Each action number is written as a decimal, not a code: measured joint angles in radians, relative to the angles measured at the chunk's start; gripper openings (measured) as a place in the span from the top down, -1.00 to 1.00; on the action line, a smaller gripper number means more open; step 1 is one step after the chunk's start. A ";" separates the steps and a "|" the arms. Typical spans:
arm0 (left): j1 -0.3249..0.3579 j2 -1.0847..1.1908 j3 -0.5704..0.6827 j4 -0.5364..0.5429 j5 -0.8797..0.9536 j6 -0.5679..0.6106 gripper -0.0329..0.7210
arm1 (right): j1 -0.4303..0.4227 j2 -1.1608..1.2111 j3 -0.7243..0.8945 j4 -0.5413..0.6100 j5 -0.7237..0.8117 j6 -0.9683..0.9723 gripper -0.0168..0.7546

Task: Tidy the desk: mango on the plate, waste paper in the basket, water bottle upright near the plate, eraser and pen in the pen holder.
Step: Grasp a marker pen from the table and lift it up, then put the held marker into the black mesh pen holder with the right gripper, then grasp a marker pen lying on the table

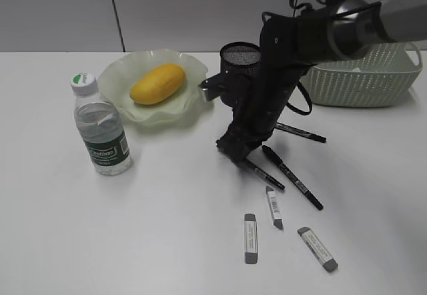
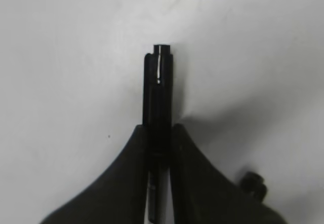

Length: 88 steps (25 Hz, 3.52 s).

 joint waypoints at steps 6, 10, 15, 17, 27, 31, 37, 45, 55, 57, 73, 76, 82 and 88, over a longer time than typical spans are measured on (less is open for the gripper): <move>0.000 0.000 0.000 0.000 0.000 0.000 0.27 | 0.000 -0.294 0.063 0.025 -0.614 0.021 0.70; 0.000 0.000 0.000 -0.001 0.000 0.000 0.28 | -0.001 -0.284 0.127 0.089 -1.132 0.028 0.70; 0.000 0.000 0.000 -0.001 0.000 0.000 0.28 | -0.001 -0.101 0.124 0.130 -1.355 0.118 0.70; 0.000 0.000 0.000 -0.001 0.000 0.000 0.28 | -0.001 -0.048 0.114 0.132 -1.381 0.146 0.70; 0.000 0.000 0.000 -0.001 0.000 0.000 0.28 | -0.014 0.000 0.111 0.178 -1.368 0.142 -0.28; 0.000 0.000 0.000 -0.001 0.000 0.000 0.28 | -0.021 -0.142 0.111 0.194 -1.132 0.054 -0.50; 0.000 0.000 0.000 -0.001 0.000 0.000 0.28 | -0.022 -0.492 0.099 0.083 -0.408 0.041 -0.25; 0.000 0.000 0.000 -0.002 0.000 0.000 0.27 | -0.011 -0.900 0.411 -0.415 0.263 0.531 -0.08; 0.000 0.158 -0.013 -0.042 -0.027 0.064 0.27 | -0.010 -1.736 0.862 -0.362 0.450 0.616 -0.07; 0.000 0.247 -0.041 -0.048 -0.064 0.090 0.27 | -0.010 -1.866 0.897 -0.356 0.450 0.617 -0.07; -0.273 1.084 -0.394 -0.272 -0.410 0.254 0.25 | -0.010 -2.143 1.021 -0.329 0.300 0.616 0.03; -0.422 1.283 -0.486 -0.175 -0.421 0.135 0.24 | -0.010 -2.143 1.021 -0.329 0.296 0.616 0.07; -0.601 1.695 -0.745 -0.107 -0.441 -0.029 0.03 | -0.106 -2.195 1.021 -0.322 0.290 0.615 0.09; -0.619 2.054 -1.079 -0.101 -0.381 -0.181 -0.19 | -0.183 -2.218 1.021 -0.314 0.289 0.615 0.10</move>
